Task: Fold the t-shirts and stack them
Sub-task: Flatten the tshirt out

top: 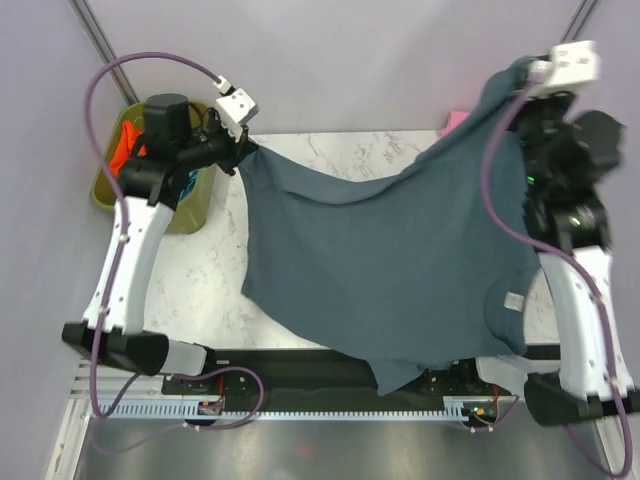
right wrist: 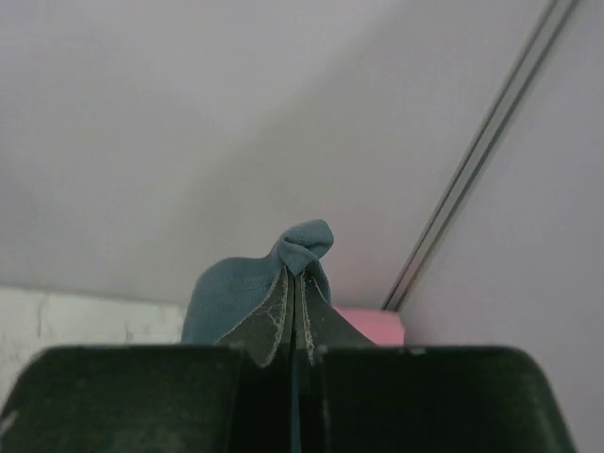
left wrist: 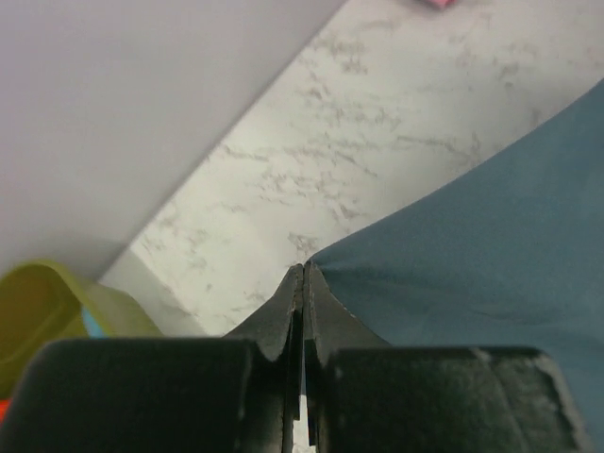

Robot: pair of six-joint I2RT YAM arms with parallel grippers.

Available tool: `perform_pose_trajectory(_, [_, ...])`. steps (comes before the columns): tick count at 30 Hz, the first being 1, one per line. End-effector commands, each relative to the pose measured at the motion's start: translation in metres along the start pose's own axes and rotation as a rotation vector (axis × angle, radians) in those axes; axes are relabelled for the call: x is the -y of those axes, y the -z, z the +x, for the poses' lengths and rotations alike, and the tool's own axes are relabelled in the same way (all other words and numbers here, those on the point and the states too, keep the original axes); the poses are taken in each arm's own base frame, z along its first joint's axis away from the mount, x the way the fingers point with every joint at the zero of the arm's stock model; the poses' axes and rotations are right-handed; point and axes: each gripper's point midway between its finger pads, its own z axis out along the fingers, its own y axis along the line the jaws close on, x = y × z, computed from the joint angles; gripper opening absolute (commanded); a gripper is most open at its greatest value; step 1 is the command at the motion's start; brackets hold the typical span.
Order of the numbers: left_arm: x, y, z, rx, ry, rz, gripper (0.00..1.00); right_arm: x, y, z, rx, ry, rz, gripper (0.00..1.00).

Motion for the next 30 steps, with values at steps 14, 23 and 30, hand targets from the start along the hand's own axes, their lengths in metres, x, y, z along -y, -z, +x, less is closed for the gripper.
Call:
perform_pose_trajectory(14, [-0.023, -0.173, 0.235, -0.381, 0.322, 0.139, 0.23, -0.114, -0.134, 0.355, -0.542, 0.096, -0.138, 0.0])
perform_pose_trajectory(23, [-0.048, -0.17, 0.226, -0.419, 0.286, 0.012, 0.55, -0.143, -0.174, 0.409, -0.614, 0.07, -0.179, 0.0])
perform_pose_trajectory(30, [-0.011, -0.132, 0.265, -0.555, 0.058, 0.131, 0.5, -0.142, -0.153, 0.408, -0.645, 0.02, -0.172, 0.0])
